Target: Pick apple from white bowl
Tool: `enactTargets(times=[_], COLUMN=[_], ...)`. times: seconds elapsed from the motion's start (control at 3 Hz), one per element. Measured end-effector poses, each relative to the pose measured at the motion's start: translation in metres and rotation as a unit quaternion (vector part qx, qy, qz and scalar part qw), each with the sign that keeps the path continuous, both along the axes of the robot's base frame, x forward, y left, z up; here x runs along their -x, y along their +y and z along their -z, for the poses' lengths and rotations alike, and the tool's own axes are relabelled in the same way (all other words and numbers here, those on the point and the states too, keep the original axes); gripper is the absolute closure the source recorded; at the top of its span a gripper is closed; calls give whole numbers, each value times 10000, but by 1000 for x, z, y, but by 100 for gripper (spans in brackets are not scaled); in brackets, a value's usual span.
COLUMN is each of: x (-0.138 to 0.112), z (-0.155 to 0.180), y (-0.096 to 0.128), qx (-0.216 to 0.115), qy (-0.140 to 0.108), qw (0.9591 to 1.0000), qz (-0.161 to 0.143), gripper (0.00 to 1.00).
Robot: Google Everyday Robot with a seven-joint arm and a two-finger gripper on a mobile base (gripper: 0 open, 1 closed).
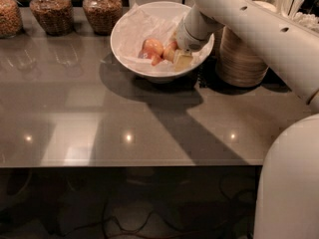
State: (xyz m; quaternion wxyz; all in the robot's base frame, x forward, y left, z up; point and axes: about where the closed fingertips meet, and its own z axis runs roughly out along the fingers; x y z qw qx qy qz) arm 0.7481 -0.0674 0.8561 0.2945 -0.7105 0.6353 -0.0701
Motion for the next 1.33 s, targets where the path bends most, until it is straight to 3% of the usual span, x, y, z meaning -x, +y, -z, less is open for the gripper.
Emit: enactTargets(times=[0.33,0.67,1.33], x=[-4,-2,11], z=[5,-5,-60], y=[-4,-4,-1], qx=[88,93,-131], qy=[57,13,-268], qw=[9999,9999,9995], qz=[103,125,63], gripper=[77,99,100])
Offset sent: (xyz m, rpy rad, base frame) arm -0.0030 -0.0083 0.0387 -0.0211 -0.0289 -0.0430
